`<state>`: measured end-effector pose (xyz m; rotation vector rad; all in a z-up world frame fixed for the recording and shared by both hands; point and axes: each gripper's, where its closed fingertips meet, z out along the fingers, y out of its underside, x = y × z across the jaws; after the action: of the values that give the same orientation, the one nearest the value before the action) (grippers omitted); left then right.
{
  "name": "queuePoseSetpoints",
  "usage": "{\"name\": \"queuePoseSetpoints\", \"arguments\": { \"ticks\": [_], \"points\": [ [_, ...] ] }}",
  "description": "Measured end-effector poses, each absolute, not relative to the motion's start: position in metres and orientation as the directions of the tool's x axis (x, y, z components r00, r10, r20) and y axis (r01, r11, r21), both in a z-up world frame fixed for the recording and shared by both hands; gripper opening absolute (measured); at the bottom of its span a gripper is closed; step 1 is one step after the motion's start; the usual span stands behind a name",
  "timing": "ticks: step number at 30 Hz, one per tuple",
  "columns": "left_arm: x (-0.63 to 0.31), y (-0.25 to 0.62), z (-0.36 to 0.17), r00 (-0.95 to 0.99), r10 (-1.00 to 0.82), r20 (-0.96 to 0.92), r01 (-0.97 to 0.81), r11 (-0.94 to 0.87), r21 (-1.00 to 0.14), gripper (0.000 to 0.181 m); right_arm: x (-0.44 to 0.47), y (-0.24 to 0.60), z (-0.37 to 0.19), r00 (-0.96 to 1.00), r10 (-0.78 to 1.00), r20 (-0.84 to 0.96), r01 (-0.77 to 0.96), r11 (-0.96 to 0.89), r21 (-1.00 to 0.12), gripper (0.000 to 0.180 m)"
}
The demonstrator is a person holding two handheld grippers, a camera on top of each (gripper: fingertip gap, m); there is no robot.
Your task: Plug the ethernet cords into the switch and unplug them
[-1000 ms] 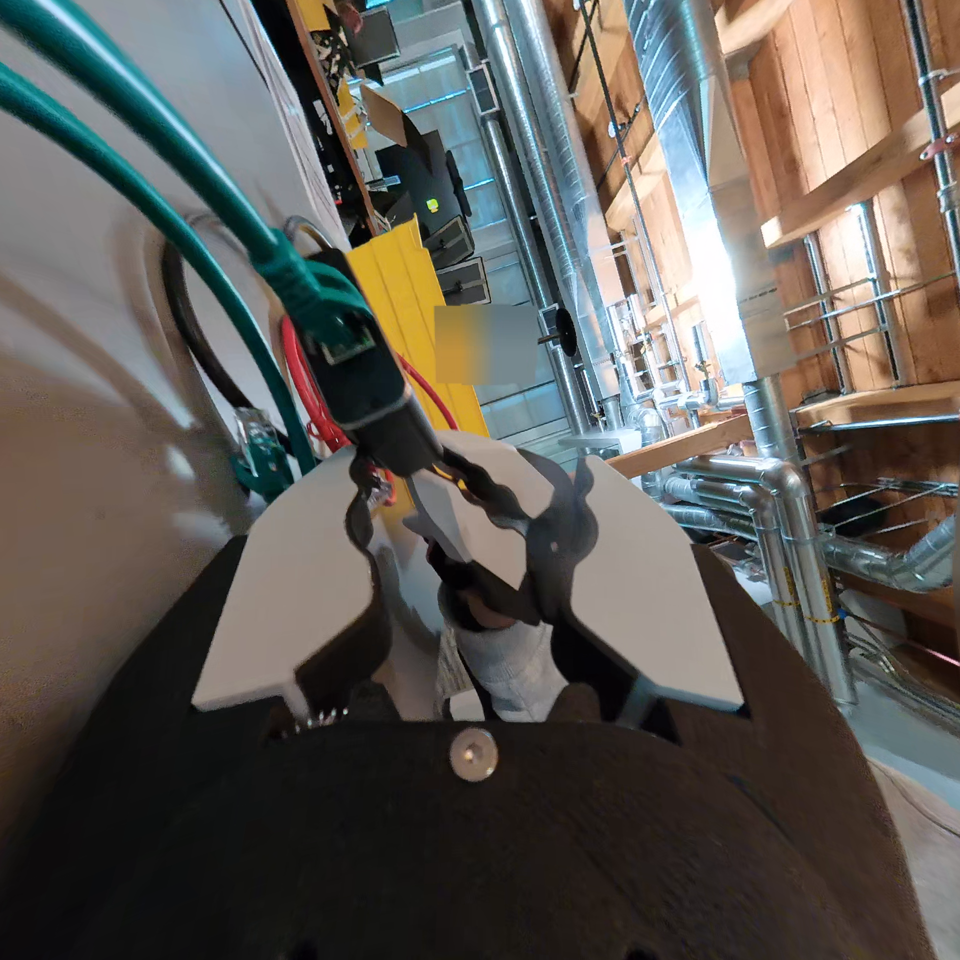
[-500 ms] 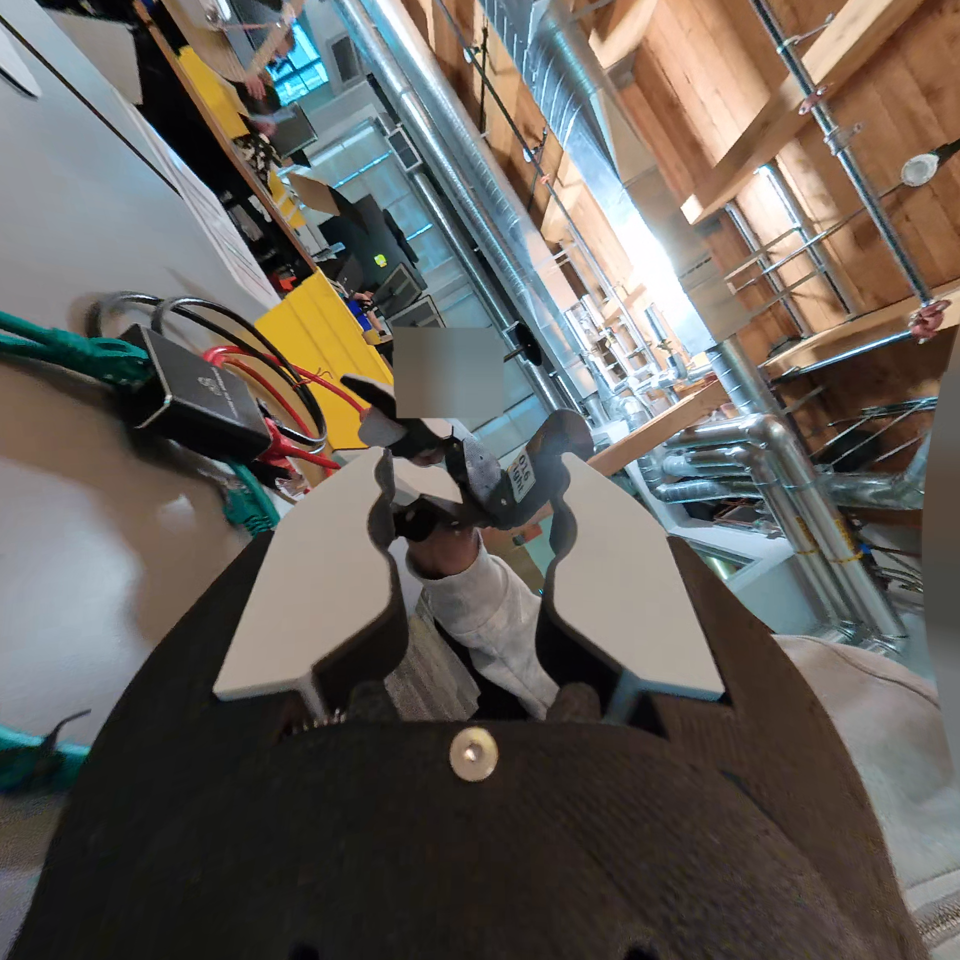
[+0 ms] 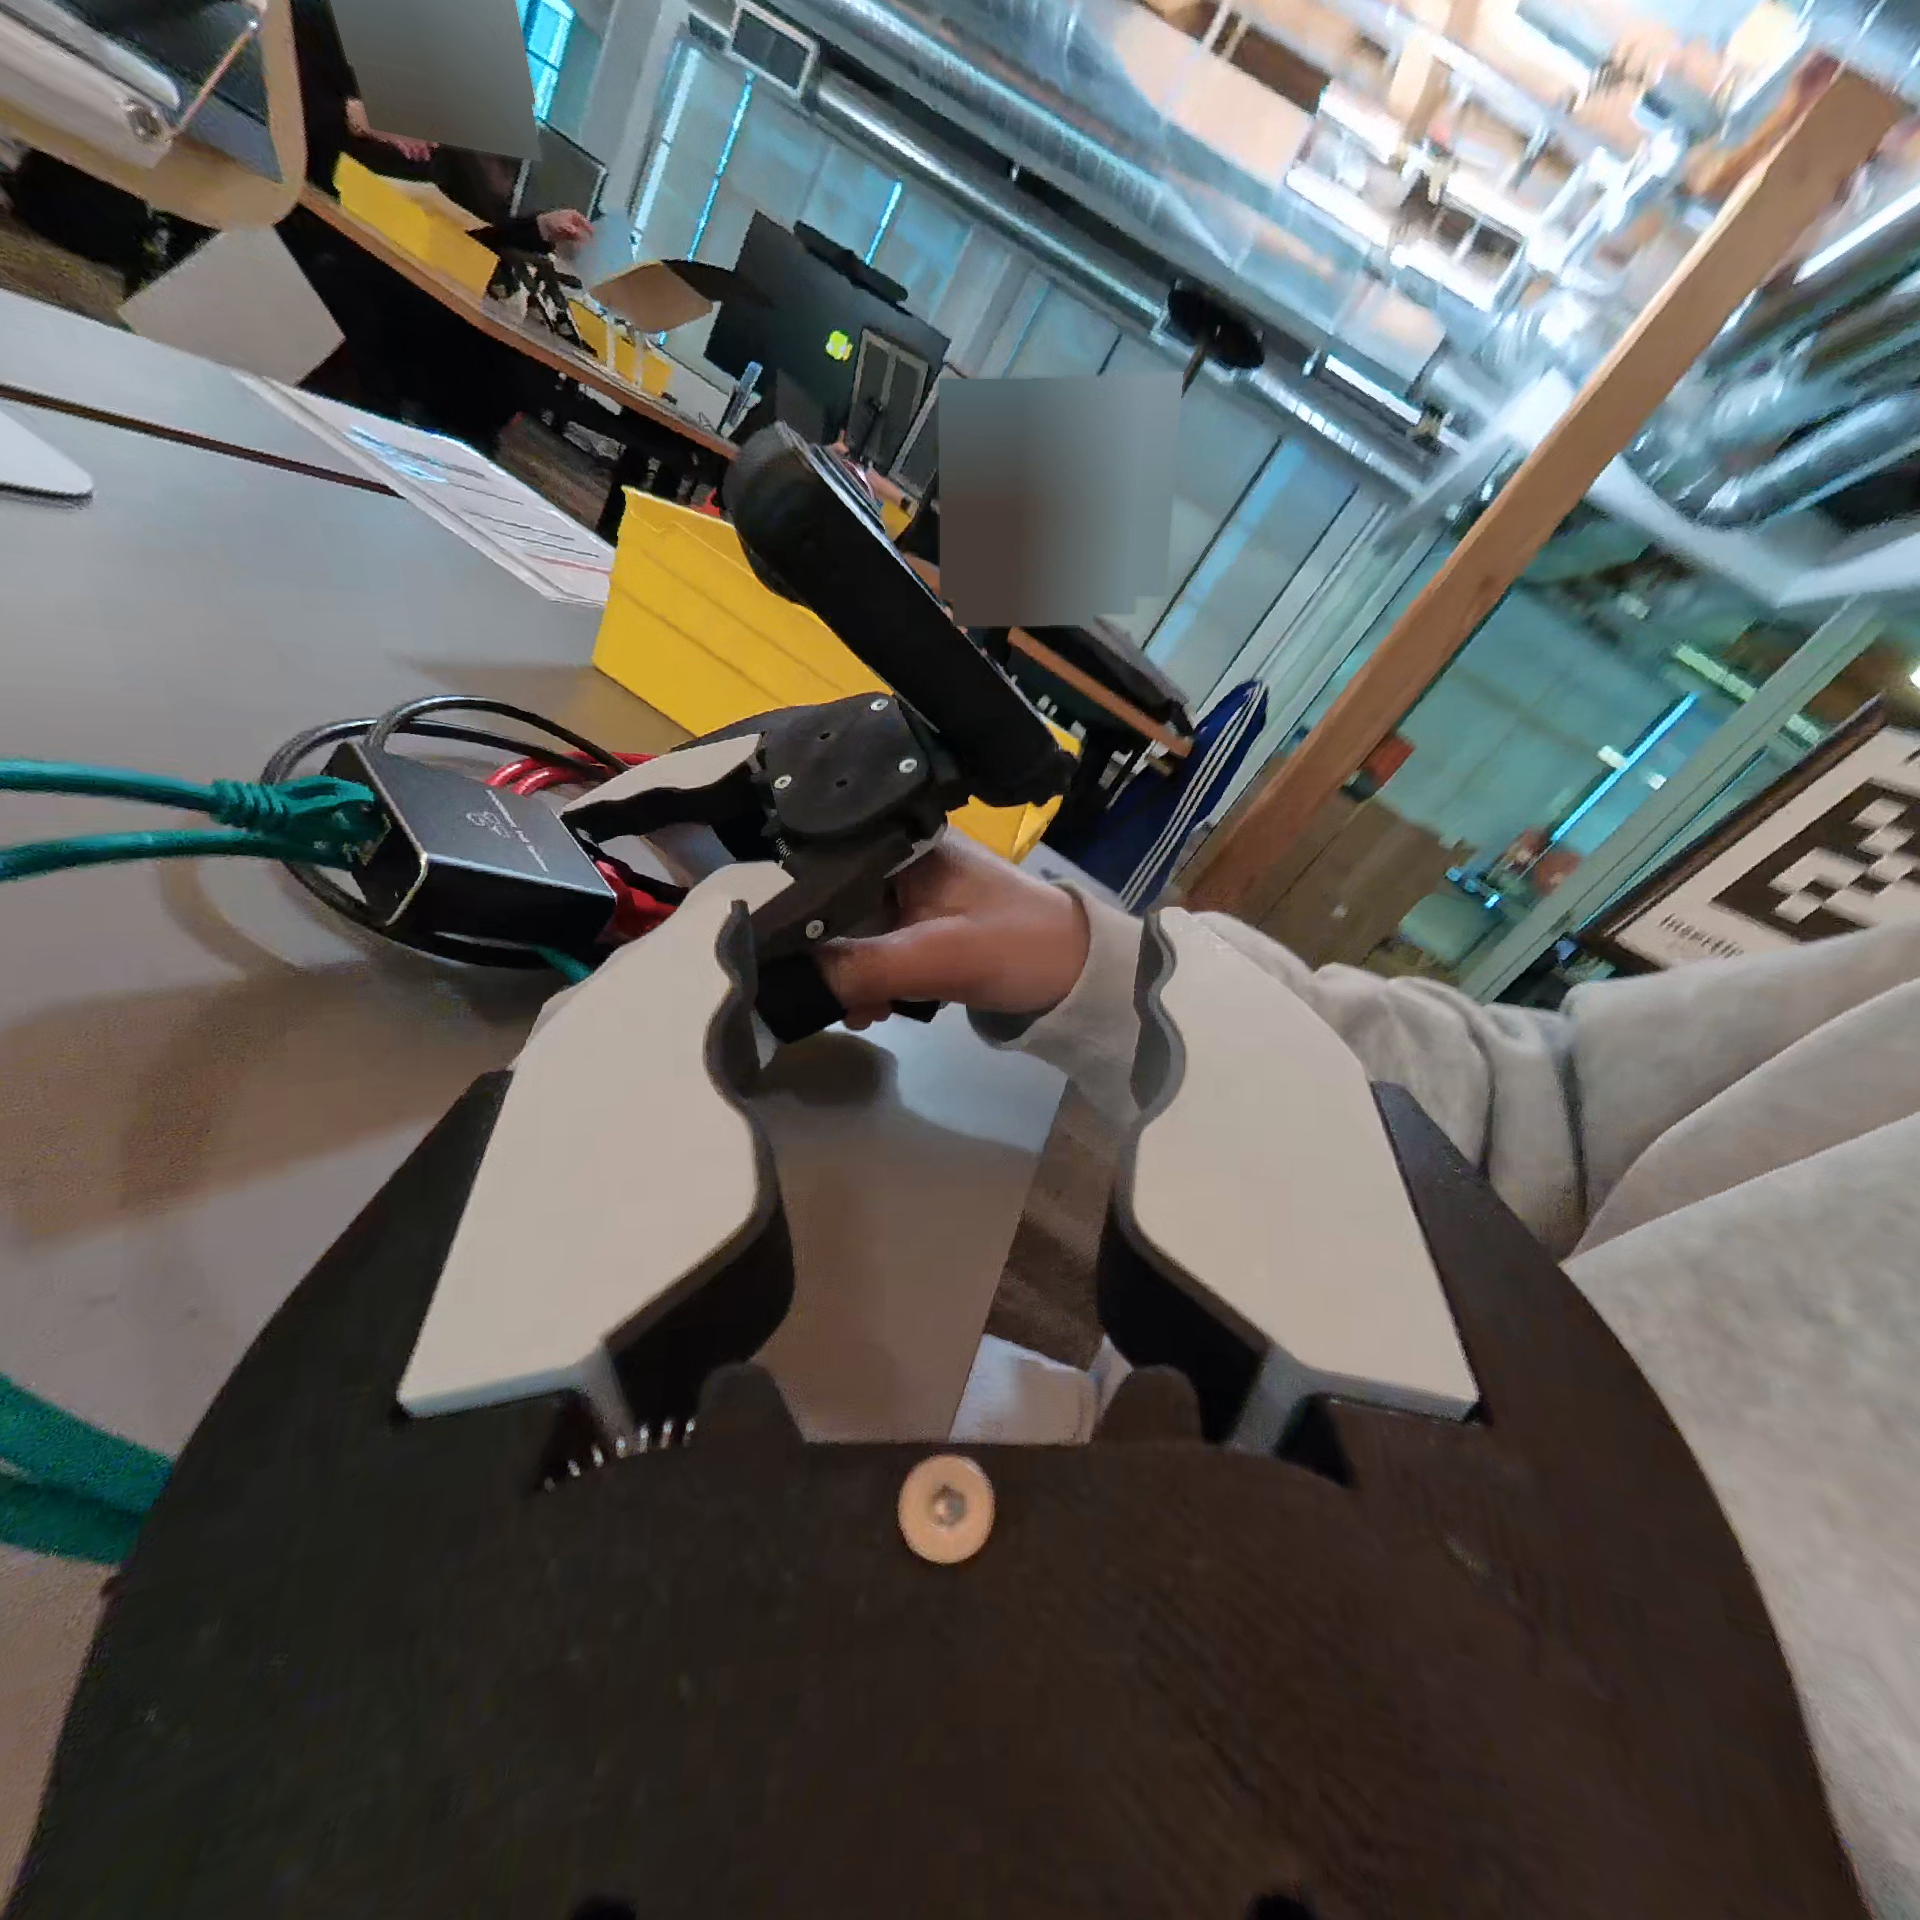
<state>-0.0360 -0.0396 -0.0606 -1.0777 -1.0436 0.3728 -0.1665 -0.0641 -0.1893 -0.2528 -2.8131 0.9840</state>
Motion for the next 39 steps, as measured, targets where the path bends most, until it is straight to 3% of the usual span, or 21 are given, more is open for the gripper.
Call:
{"name": "queuePoseSetpoints", "arguments": {
  "ticks": [3,4,5,8,11,13,18,21,24,27,29,35,39],
  "points": [
    [-0.036,-0.032,-0.067,0.507,0.710,0.488,0.237,0.430,-0.871,0.070,-0.172,-0.060,-0.186,-0.975,0.199,0.096,0.095,0.769,-0.632,0.094],
    [-0.036,-0.029,-0.068,0.512,0.701,0.497,0.247,0.434,-0.867,0.070,-0.171,-0.058,-0.184,-0.981,0.171,0.091,0.075,0.768,-0.636,0.081],
    [-0.037,-0.027,-0.069,0.515,0.690,0.508,0.256,0.441,-0.860,0.069,-0.169,-0.057,-0.184,-0.986,0.145,0.085,0.057,0.765,-0.641,0.054],
    [-0.037,-0.025,-0.070,0.519,0.678,0.522,0.266,0.452,-0.851,0.069,-0.163,-0.057,-0.184,-0.994,0.079,0.073,0.009,0.736,-0.677,0.031],
    [-0.036,-0.025,-0.069,0.520,0.694,0.498,0.253,0.431,-0.866,0.068,-0.160,-0.053,-0.183,-0.996,0.085,0.015,0.051,0.715,-0.698,0.031],
    [-0.035,-0.024,-0.068,0.522,0.705,0.480,0.244,0.416,-0.876,0.068,-0.162,-0.051,-0.178,-0.993,0.094,0.072,0.015,0.703,-0.711,0.033],
    [-0.036,-0.020,-0.074,0.532,0.702,0.474,0.265,0.393,-0.880,0.067,-0.174,-0.048,-0.170,-0.963,0.211,0.169,0.030,0.704,-0.710,0.084],
    [-0.036,-0.018,-0.078,0.535,0.685,0.494,0.286,0.403,-0.869,0.067,-0.175,-0.050,-0.186,-0.966,0.250,0.060,0.146,0.727,-0.671,0.102],
    [-0.037,-0.019,-0.078,0.534,0.680,0.503,0.289,0.413,-0.864,0.067,-0.175,-0.055,-0.188,-0.965,0.258,-0.049,0.219,0.687,-0.693,0.095],
    [-0.038,-0.020,-0.080,0.531,0.673,0.515,0.295,0.423,-0.857,0.067,-0.172,-0.056,-0.187,-0.983,0.185,-0.015,0.145,0.714,-0.685,0.050],
    [-0.038,-0.020,-0.081,0.530,0.664,0.528,0.303,0.432,-0.849,0.067,-0.168,-0.058,-0.186,-0.990,0.139,-0.033,0.123,0.712,-0.692,0.035],
    [-0.037,-0.022,-0.078,0.532,0.672,0.515,0.287,0.429,-0.856,0.067,-0.163,-0.058,-0.183,-0.992,0.103,-0.070,0.122,0.692,-0.712,0.030],
    [-0.036,-0.026,-0.073,0.532,0.680,0.505,0.261,0.436,-0.861,0.066,-0.171,-0.057,-0.147,-0.992,0.125,-0.027,0.097,0.594,-0.798,0.030]
  ]
}}
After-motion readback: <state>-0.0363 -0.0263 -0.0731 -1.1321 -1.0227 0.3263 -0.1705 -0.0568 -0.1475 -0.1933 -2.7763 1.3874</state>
